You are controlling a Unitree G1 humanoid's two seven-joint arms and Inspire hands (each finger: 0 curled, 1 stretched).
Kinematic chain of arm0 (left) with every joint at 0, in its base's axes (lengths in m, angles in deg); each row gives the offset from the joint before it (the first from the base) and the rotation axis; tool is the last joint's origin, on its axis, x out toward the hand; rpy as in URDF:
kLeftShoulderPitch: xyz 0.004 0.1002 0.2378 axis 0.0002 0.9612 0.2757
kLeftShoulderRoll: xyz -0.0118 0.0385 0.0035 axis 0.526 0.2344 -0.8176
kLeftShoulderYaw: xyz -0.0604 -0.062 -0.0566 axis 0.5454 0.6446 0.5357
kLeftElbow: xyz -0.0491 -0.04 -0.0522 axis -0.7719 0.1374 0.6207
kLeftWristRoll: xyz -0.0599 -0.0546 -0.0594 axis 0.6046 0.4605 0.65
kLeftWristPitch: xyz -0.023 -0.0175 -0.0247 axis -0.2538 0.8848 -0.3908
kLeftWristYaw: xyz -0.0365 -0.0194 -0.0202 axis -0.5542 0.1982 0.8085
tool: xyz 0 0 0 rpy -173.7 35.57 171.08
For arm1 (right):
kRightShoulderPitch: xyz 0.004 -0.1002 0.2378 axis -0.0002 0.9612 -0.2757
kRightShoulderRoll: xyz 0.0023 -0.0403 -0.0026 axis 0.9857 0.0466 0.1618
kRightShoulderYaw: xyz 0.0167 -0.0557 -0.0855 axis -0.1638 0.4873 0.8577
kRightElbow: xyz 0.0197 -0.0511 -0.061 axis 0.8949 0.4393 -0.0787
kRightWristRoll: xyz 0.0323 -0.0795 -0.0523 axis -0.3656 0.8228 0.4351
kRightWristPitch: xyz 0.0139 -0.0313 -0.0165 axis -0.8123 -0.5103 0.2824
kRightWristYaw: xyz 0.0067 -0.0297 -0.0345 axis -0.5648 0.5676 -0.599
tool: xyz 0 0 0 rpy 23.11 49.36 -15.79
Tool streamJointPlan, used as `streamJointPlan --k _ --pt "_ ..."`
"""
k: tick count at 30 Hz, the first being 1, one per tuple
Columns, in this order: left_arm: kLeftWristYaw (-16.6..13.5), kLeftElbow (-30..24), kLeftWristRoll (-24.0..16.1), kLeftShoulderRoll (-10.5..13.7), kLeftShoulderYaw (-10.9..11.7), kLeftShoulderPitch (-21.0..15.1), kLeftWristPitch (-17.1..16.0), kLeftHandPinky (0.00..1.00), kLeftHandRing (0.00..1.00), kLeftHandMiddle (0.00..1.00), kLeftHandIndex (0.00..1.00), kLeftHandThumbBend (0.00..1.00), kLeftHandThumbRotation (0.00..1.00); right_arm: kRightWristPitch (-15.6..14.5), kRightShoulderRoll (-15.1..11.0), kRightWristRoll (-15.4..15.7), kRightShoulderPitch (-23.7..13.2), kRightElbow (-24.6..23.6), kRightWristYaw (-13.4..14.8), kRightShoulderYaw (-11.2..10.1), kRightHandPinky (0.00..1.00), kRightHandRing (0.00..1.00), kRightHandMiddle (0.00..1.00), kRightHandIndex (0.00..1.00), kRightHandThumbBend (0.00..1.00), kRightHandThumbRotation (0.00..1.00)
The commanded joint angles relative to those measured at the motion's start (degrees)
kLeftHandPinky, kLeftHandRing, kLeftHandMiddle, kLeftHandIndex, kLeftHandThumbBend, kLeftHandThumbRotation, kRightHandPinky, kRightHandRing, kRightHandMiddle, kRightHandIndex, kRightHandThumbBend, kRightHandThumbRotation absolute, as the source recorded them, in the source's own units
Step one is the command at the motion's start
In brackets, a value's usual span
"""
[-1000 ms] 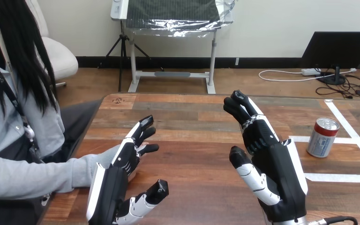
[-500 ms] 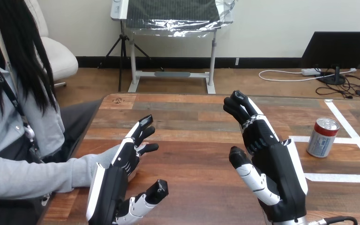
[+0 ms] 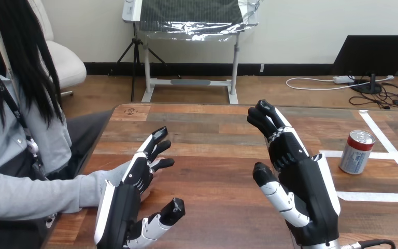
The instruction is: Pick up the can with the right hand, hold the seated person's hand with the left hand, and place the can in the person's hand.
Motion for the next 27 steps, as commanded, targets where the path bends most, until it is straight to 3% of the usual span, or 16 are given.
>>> streamJointPlan --k 1,8,14,27 --pt "0.6 -0.4 1.3 0.4 -0.5 -3.3 -0.9 0.76 0.88 0.91 0.89 1.00 0.77 1.1 0.6 -0.1 -3.7 -0.3 0.3 -0.5 0.98 0.90 0.89 0.92 0.65 0.60" --pt "1.3 -0.5 2.1 0.5 -0.6 -3.4 -0.7 0.77 0.88 0.91 0.89 1.00 0.77 1.2 0.6 -0.2 -3.9 -0.1 0.5 -0.6 0.97 0.90 0.89 0.91 0.65 0.60" --pt "0.1 -0.7 -0.3 0.5 0.6 -3.5 -0.8 0.77 0.88 0.91 0.89 1.00 0.77 0.9 0.6 -0.6 -4.1 -0.2 0.3 -0.6 0.97 0.89 0.88 0.91 0.64 0.60" --pt "1.1 -0.5 1.9 0.9 -0.2 -3.7 0.1 0.75 0.88 0.91 0.89 1.00 0.73 0.6 0.2 -0.4 -4.8 -0.6 0.5 -1.0 0.95 0.88 0.88 0.91 0.60 0.57"
